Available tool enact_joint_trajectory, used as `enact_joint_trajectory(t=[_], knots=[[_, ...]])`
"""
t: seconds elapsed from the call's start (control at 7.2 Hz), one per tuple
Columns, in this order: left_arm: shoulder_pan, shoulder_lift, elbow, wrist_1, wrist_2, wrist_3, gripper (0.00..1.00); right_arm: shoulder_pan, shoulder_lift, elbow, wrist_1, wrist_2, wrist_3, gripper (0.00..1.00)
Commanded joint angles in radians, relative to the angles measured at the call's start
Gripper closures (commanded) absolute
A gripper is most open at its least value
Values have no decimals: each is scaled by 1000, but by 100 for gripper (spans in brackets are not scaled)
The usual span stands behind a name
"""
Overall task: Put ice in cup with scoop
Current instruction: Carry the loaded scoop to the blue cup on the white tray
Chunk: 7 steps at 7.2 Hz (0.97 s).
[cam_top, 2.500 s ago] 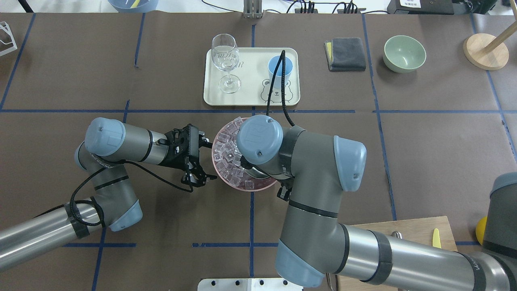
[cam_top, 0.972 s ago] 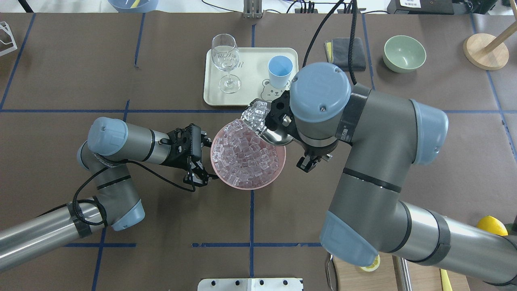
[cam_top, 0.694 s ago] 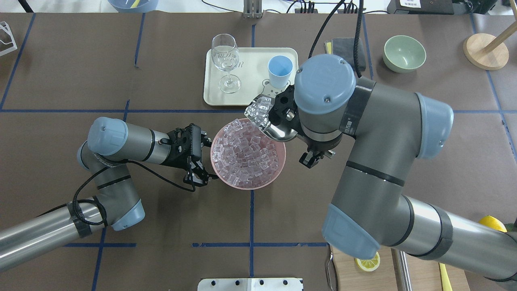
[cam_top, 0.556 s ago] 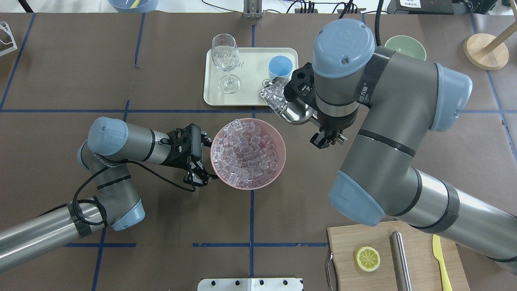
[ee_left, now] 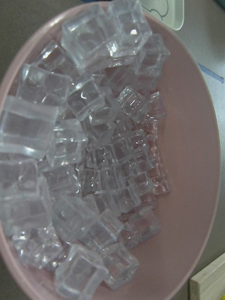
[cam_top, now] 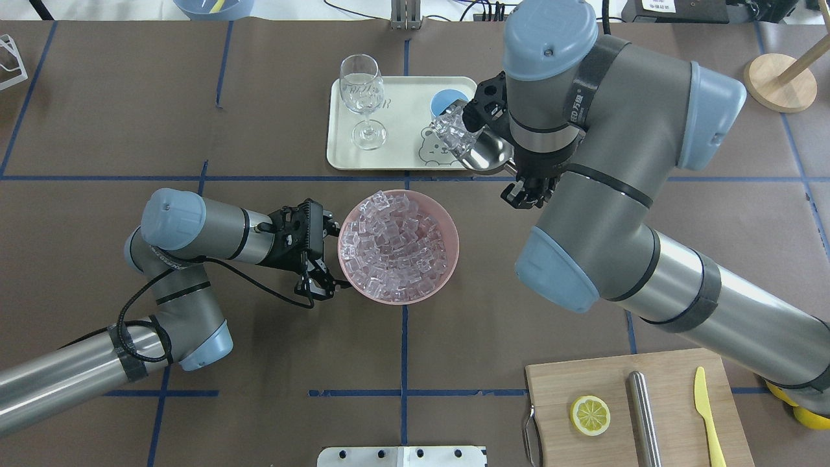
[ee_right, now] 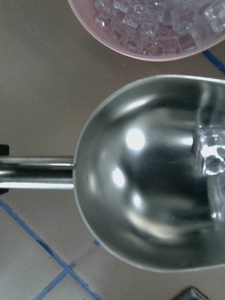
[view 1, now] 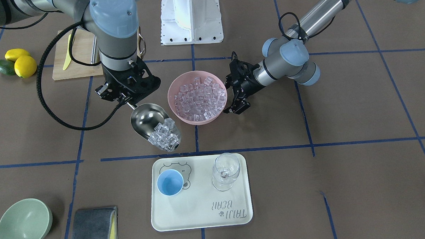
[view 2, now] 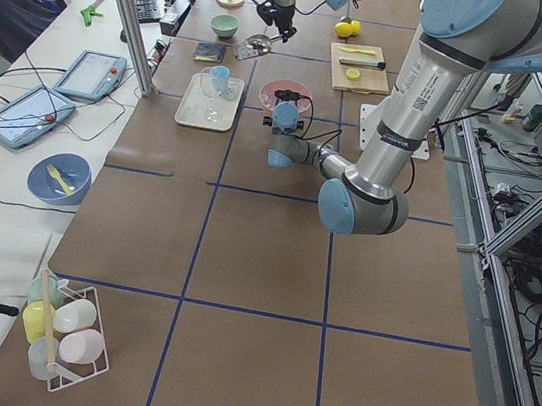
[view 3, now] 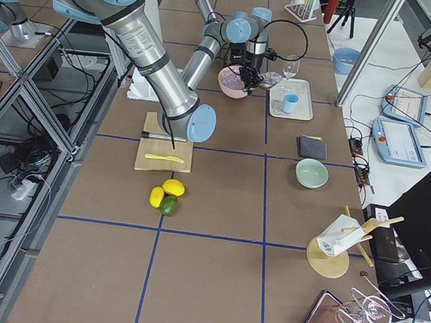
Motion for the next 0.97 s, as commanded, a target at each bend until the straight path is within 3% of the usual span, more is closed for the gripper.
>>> enact_joint_trajectory(t=[0.0, 0.42, 0.83], knots=[[0, 0, 2, 0, 0, 0, 0, 27, 57, -122, 2, 0, -5, 100], [0, 0, 2, 0, 0, 0, 0, 48, 61, -182, -7, -3, -33, 100], [0, -3, 2, 0, 0, 0, 0, 53, 173, -286, -165, -42, -129, 100]])
